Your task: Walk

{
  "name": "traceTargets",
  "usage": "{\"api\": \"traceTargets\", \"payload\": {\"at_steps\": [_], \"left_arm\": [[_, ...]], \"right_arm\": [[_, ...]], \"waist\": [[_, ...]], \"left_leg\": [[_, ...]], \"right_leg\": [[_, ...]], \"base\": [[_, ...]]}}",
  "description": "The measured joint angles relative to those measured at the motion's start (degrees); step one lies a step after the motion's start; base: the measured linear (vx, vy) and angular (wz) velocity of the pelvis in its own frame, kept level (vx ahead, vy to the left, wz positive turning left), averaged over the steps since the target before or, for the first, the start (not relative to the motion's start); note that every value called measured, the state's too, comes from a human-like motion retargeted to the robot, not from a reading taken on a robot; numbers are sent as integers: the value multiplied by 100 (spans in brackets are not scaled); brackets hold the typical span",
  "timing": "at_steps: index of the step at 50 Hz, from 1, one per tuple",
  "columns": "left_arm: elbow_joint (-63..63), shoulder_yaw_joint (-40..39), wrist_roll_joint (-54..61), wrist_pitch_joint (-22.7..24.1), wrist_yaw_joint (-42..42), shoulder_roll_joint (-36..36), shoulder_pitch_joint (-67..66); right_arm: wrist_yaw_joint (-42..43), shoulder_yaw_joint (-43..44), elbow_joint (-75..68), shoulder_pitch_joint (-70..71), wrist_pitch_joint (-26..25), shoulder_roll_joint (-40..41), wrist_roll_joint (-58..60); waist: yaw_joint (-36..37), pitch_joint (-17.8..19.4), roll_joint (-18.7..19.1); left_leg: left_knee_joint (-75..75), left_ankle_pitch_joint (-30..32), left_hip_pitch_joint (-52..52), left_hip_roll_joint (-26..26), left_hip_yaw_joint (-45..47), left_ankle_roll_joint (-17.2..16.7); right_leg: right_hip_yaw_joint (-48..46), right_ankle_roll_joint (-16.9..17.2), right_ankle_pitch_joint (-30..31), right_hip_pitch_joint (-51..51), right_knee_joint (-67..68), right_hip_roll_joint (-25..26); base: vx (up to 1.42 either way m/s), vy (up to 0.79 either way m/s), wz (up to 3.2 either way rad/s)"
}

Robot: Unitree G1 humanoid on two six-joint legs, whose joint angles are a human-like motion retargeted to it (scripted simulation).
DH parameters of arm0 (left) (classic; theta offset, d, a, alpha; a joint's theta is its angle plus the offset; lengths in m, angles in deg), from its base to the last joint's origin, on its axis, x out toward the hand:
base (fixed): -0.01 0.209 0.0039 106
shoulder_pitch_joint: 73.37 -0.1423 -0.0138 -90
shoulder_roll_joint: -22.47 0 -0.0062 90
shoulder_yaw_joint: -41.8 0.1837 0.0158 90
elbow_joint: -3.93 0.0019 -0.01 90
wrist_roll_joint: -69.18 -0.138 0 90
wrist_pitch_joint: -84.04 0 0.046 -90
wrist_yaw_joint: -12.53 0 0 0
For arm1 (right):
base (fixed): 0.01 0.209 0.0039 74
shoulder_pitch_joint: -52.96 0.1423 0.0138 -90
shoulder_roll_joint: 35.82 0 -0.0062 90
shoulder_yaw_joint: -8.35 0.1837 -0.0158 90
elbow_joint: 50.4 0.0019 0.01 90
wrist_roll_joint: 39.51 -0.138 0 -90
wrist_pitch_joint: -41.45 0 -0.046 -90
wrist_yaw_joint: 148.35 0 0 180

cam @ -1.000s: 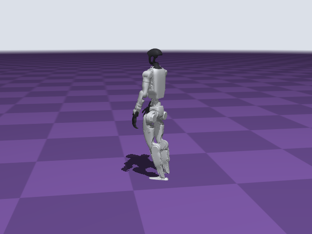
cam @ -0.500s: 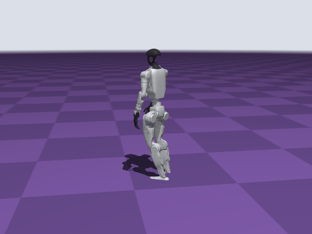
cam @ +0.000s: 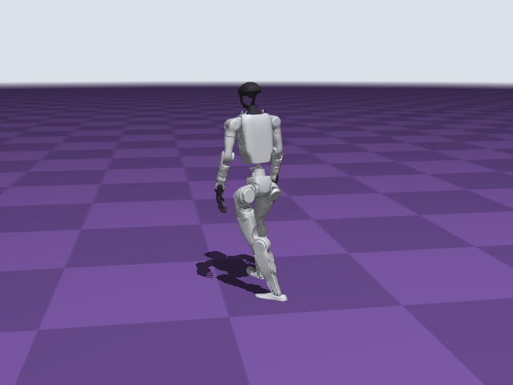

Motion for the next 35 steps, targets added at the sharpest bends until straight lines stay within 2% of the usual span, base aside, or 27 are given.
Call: {"api": "traceTargets", "payload": {"at_steps": [4, 8, 11, 13, 16, 20, 22, 25, 30, 35], "left_arm": [[-59, -93, 95, 30, 41, 16, -25], [-78, -255, 245, 38, 71, 13, -93], [-67, -370, 366, 30, 134, 20, -261], [-84, -418, 416, 23, 180, -11, -341], [-148, -459, 409, 10, 248, -83, -389], [-234, -528, 393, -5, 339, -141, -407], [-235, -576, 415, -5, 366, -158, -393], [-145, -650, 479, 7, 376, -184, -306], [118, -693, 549, 37, 411, -102, -264], [257, -734, 580, 20, 405, -20, -280]], "right_arm": [[-18, 79, -125, -108, 6, -14, 27], [-11, 133, -205, -164, 28, -10, 67], [42, 92, -181, -262, 49, 42, 102], [70, 61, -119, -290, 64, 47, 121], [117, 19, 23, -257, 84, 4, 173], [219, -2, 174, -158, 92, -80, 221], [249, 12, 234, -87, 93, -106, 203], [234, 47, 302, 57, 111, -117, 147], [177, -17, 361, 77, 199, -132, 205], [118, -74, 340, -53, 232, -137, 309]], "waist": [[38, -133, 8], [120, -199, 88], [359, -197, 231], [465, -231, 334], [637, -291, 461], [915, -348, 434], [1017, -345, 346], [1084, -285, 124], [1070, -343, -43], [1029, -516, 16]], "left_leg": [[326, -8, 119, 176, 71, -127], [1280, 225, 66, 596, -157, -298], [2674, -58, -516, 689, -1288, -518], [3979, -10, -1028, 994, -1448, -587], [5772, 207, -1902, 1622, -1367, -489], [6704, -200, -3000, 1979, -1315, -212], [6461, -426, -3455, 1927, -1269, -154], [5426, -423, -3901, 1612, -1175, -204], [2791, 353, -4132, 956, -1261, -567], [1386, 834, -4158, 654, -1477, -738]], "right_leg": [[-29, -47, 273, 16, 34, 12], [-110, -229, 407, 351, 222, 242], [-11, -414, 398, 709, 157, 813], [25, -530, 365, 908, 5, 1131], [94, -660, 343, 1210, -344, 1556], [317, -684, 248, 1632, -706, 1850], [458, -656, 176, 1865, -860, 1867], [675, -607, 81, 2284, -1199, 1709], [917, -615, -260, 2727, -1412, 1434], [1108, -694, -736, 2884, -1047, 1421]], "base": [[34, -16, -36], [41, -20, -53], [41, -20, -126], [42, -13, -88], [42, -10, -79], [43, -6, -79], [45, -3, -60], [48, -2, -43], [50, 1, -35], [51, 8, -34]]}}
